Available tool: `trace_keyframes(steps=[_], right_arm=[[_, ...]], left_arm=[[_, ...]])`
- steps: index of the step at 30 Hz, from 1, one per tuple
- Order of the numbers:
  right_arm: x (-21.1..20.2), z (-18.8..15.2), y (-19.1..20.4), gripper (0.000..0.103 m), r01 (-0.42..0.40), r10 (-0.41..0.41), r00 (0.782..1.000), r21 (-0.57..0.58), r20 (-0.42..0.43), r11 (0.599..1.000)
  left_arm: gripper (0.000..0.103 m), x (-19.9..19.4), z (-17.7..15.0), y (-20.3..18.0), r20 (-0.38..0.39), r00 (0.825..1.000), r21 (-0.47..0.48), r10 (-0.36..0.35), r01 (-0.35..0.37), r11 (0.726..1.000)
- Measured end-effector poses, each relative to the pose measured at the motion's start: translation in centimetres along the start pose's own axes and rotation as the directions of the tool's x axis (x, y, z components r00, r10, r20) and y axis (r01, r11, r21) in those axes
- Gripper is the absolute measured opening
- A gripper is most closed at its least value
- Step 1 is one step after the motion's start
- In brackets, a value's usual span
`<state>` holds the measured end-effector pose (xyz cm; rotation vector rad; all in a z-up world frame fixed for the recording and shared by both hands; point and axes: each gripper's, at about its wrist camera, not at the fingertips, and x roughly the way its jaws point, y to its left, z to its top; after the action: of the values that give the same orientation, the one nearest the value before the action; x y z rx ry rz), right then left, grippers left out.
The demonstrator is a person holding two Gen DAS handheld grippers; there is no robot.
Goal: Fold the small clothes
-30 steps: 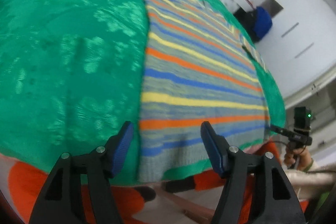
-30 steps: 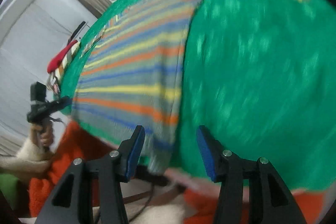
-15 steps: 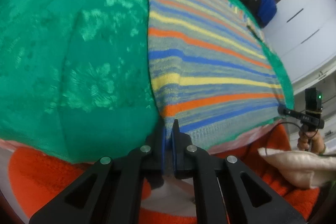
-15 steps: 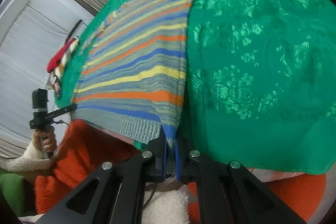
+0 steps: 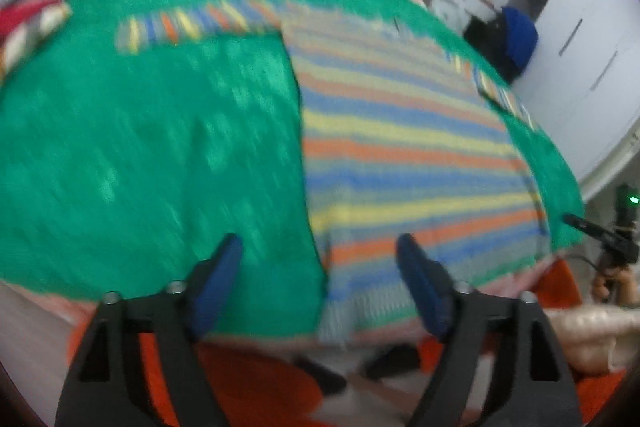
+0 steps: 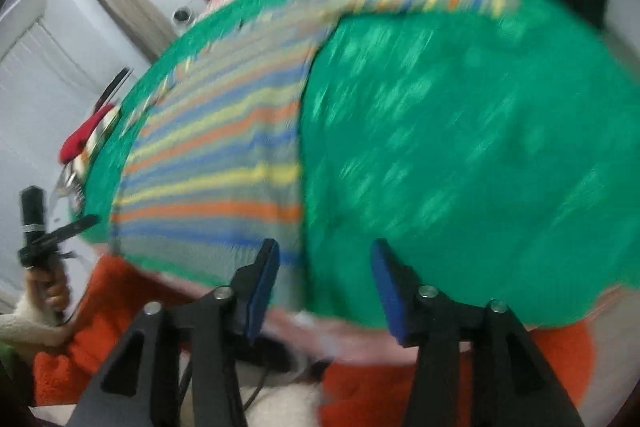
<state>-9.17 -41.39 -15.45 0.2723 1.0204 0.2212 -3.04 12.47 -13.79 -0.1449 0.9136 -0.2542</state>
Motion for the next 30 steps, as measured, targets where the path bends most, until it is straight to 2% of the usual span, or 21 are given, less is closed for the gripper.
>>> trace_keyframes(steps=[2,4,6,10,15,18,19,20,21,23,30], right_arm=[[-1.6,1.2,-0.4,0.058,0.087,-0.083,0.990,-0.027,0.117,0.996],[-2.0,2.5,-0.5,0.063,0.133,-0.123,0.975,-0.041,0.187,0.990],[-1.4,4.1,-0.9,0.063,0.197,-0.181,0.952,-0.042,0.247,0.980],[0.9,6.4,-1.5,0.063,0.254,-0.241,0.920,0.000,0.309,0.967],[4.2,9.5,-2.0,0.063,0.310,-0.297,0.897,0.012,0.328,0.951],[6.0,10.3,-2.7,0.066,0.327,-0.306,0.899,-0.018,0.313,0.945],[6.9,10.0,-3.1,0.066,0.331,-0.314,0.905,-0.012,0.288,0.943],[8.2,9.9,-4.3,0.068,0.314,-0.308,0.921,0.013,0.239,0.949],[8.5,9.7,-4.8,0.069,0.293,-0.290,0.925,0.027,0.244,0.956],[8.5,9.3,-5.2,0.070,0.266,-0.264,0.922,0.032,0.282,0.963],[9.0,9.1,-4.7,0.072,0.294,-0.284,0.913,0.010,0.293,0.956]], left_arm=[[0.097,0.1,1.6,0.3,0.059,0.996,0.011,0.067,-0.068,0.998],[0.097,0.9,3.1,0.7,0.104,0.987,0.016,0.119,-0.121,0.992],[0.097,2.4,4.6,1.5,0.138,0.973,0.009,0.187,-0.190,0.982],[0.097,5.6,7.0,3.9,0.173,0.937,-0.028,0.303,-0.303,0.952],[0.097,8.8,8.8,7.0,0.176,0.919,-0.126,0.351,-0.333,0.934],[0.101,11.8,8.3,8.1,0.096,0.920,-0.135,0.379,-0.365,0.921],[0.102,12.1,7.9,8.0,0.108,0.915,-0.127,0.388,-0.375,0.918],[0.102,12.1,7.7,7.7,0.122,0.907,-0.119,0.403,-0.390,0.913],[0.102,12.2,7.8,7.5,0.118,0.902,-0.111,0.416,-0.404,0.908],[0.102,12.2,7.7,7.5,0.119,0.900,-0.109,0.419,-0.408,0.907],[0.102,12.1,7.7,7.4,0.125,0.900,-0.110,0.418,-0.406,0.907]])
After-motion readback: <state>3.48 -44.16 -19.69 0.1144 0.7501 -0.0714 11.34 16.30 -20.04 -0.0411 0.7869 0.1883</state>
